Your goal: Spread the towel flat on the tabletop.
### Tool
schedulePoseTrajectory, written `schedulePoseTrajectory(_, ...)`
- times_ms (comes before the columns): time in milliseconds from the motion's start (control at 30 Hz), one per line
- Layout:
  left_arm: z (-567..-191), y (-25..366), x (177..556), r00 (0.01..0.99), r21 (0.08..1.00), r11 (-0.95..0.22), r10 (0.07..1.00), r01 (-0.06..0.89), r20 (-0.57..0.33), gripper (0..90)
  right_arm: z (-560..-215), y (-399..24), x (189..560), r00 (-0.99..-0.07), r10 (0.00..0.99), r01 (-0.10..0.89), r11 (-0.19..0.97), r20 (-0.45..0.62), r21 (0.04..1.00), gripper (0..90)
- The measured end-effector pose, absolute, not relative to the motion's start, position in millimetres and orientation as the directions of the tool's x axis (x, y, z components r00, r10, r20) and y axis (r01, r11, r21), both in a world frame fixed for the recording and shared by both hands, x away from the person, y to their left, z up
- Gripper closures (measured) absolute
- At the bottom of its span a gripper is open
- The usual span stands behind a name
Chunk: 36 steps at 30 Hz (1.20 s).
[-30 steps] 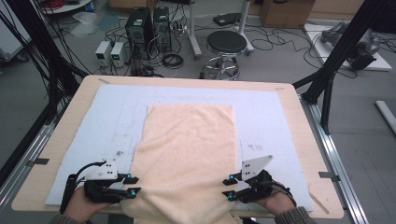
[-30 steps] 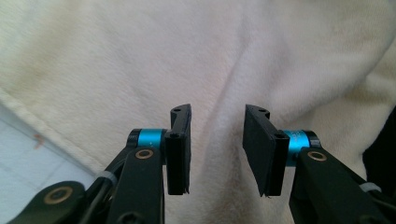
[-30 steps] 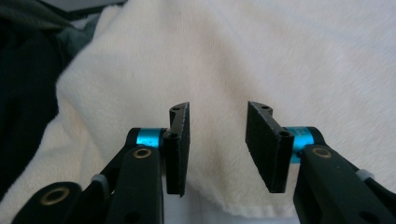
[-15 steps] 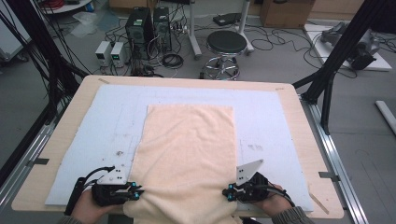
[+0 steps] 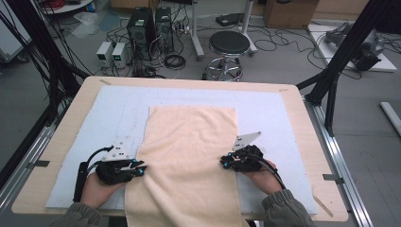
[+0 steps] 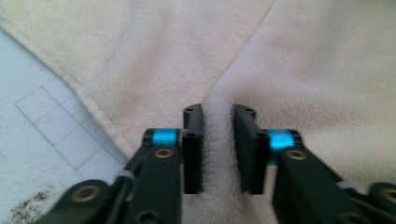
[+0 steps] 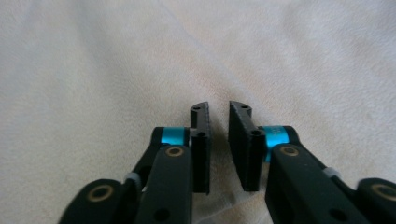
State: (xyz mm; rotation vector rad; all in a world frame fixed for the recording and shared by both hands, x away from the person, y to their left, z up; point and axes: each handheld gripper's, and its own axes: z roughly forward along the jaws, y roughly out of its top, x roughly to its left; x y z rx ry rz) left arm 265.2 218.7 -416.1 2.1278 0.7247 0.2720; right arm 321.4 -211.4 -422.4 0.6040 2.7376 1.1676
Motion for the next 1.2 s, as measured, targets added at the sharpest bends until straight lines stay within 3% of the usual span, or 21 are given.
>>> schedulePoseTrajectory(100,-410,221,257,0.812,0.805,-0.456,0.581,0.379,-0.052,60.5,-408,-219,304,-0.927,0.375,0.268,0.601,0.03,0.753,72.9)
schedulePoseTrajectory(300,-404,231,232,0.83,0.832,-0.446,0.557,0.329,-0.03,55.6,-407,-223,266,-0.962,0.272,0.175,0.645,-0.01,0.744,66.0)
schedulePoseTrajectory(600,-432,213,216,0.898,0.738,-0.587,0.437,0.333,-0.057,58.8,-436,-220,255,-0.967,0.251,0.215,0.683,0.053,0.698,60.9)
schedulePoseTrajectory(733,-438,212,219,0.902,0.736,-0.592,0.428,0.328,-0.058,62.9,-439,-220,258,-0.961,0.266,0.238,0.663,0.075,0.71,74.6)
schedulePoseTrajectory(833,-438,213,219,0.894,0.739,-0.587,0.445,0.331,-0.047,73.9,-439,-219,258,-0.961,0.26,0.248,0.662,0.093,0.708,83.8)
schedulePoseTrajectory(900,-438,212,219,0.897,0.735,-0.589,0.438,0.337,-0.061,82.1,-439,-218,257,-0.962,0.259,0.243,0.662,0.088,0.709,86.7)
schedulePoseTrajectory(1000,-435,211,215,0.901,0.72,-0.607,0.429,0.337,-0.06,86.5,-438,-219,255,-0.963,0.247,0.248,0.667,0.105,0.702,87.9)
schedulePoseTrajectory(1100,-431,211,197,0.934,0.703,-0.633,0.329,0.325,-0.136,87.0,-431,-218,236,-0.972,0.196,0.233,0.691,0.132,0.685,88.0)
schedulePoseTrajectory(1200,-414,211,171,0.973,0.73,-0.647,0.194,0.221,-0.123,86.5,-413,-220,200,-0.982,0.093,0.183,0.698,0.166,0.692,86.3)
